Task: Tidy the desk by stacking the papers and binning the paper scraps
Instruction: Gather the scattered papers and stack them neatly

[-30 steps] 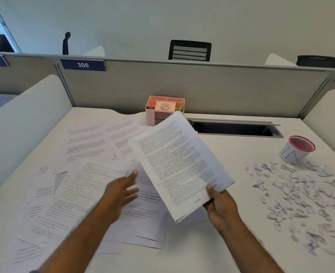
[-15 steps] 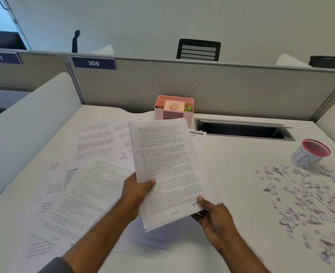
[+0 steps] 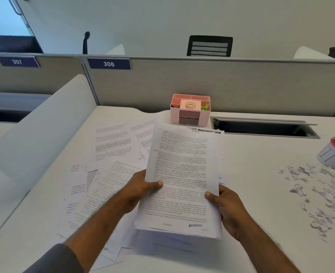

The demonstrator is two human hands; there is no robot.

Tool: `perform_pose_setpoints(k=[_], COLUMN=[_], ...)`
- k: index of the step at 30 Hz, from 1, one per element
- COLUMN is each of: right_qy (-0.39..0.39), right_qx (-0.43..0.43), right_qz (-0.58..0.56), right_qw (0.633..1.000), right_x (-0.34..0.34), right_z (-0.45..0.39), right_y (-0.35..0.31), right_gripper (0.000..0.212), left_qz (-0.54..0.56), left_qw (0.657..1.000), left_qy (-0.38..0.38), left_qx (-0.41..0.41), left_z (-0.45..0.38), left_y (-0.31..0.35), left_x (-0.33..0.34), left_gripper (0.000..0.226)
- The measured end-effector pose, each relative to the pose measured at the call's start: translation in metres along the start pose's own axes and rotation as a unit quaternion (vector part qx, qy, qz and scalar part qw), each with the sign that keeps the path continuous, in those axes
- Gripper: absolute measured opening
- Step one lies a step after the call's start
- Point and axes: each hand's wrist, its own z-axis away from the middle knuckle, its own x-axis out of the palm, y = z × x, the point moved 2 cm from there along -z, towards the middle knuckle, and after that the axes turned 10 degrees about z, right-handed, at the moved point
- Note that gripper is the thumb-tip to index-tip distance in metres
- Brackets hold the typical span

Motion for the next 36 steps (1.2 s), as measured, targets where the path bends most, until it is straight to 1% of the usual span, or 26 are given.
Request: perform_pose_setpoints(k=[2, 4, 5, 7, 9, 10, 12, 14, 18, 20, 24, 27, 33, 36], right_qy=[0.014, 0.023, 0.029, 0.042, 0.054, 0.060, 0.075, 0.089, 0.101, 0.104, 0.102, 0.096, 0.100, 0.099], right_qx=[0.000, -0.001, -0.002, -0.006, -0.009, -0.011, -0.015, -0.023, -0.032, -0.031, -0.031, -0.033, -0.028, -0.025], right_qz=[-0.003, -0.012, -0.013, -0.010, -0.008, -0.005, 0.000, 0.005, 0.018, 0.025, 0.020, 0.019, 0.018, 0.019], right_qw=[1.000, 1.000, 0.999, 0.999, 0.998, 0.998, 0.997, 0.996, 0.994, 0.994, 0.994, 0.995, 0.994, 0.995], right_x=[0.007, 0.011, 0.012, 0.013, 0.013, 0.012, 0.010, 0.008, 0.008, 0.010, 0.014, 0.018, 0.021, 0.023], right_z=[-0.004, -0.007, -0.008, -0.009, -0.010, -0.010, -0.012, -0.013, -0.018, -0.020, -0.025, -0.028, -0.036, -0.040], right_y=[0.002, 0.003, 0.003, 0.003, 0.004, 0.004, 0.003, 0.001, -0.001, -0.001, -0.001, -0.002, -0.001, 0.000], right_gripper=[0.025, 0.024, 0.023, 0.022, 0.022, 0.022, 0.021, 0.020, 0.018, 0.018, 0.019, 0.019, 0.021, 0.022], left_qz=[-0.038, -0.098, -0.144, -0.263, -0.361, -0.400, -0.464, -0.504, -0.541, -0.540, -0.480, -0.461, -0.488, -0.504], left_qw=[0.999, 0.990, 0.977, 0.930, 0.884, 0.865, 0.830, 0.807, 0.793, 0.793, 0.830, 0.841, 0.825, 0.814], left_qy=[0.021, 0.101, 0.155, 0.248, 0.287, 0.297, 0.310, 0.302, 0.268, 0.263, 0.259, 0.253, 0.250, 0.245], left_qx=[-0.014, -0.007, 0.013, 0.062, 0.075, 0.054, -0.019, -0.063, -0.084, -0.101, -0.114, -0.124, -0.134, -0.154], left_z=[-0.001, -0.001, -0.001, 0.003, 0.007, 0.007, 0.006, 0.003, -0.005, -0.011, -0.019, -0.023, -0.032, -0.035], left_y=[-0.001, -0.005, -0.007, -0.011, -0.016, -0.018, -0.021, -0.024, -0.027, -0.024, -0.019, -0.018, -0.016, -0.016], left_x=[-0.014, -0.034, -0.048, -0.079, -0.112, -0.127, -0.150, -0.162, -0.171, -0.173, -0.179, -0.183, -0.188, -0.188], left_gripper=[0.035, 0.022, 0.021, 0.031, 0.044, 0.050, 0.064, 0.073, 0.081, 0.088, 0.095, 0.096, 0.084, 0.080])
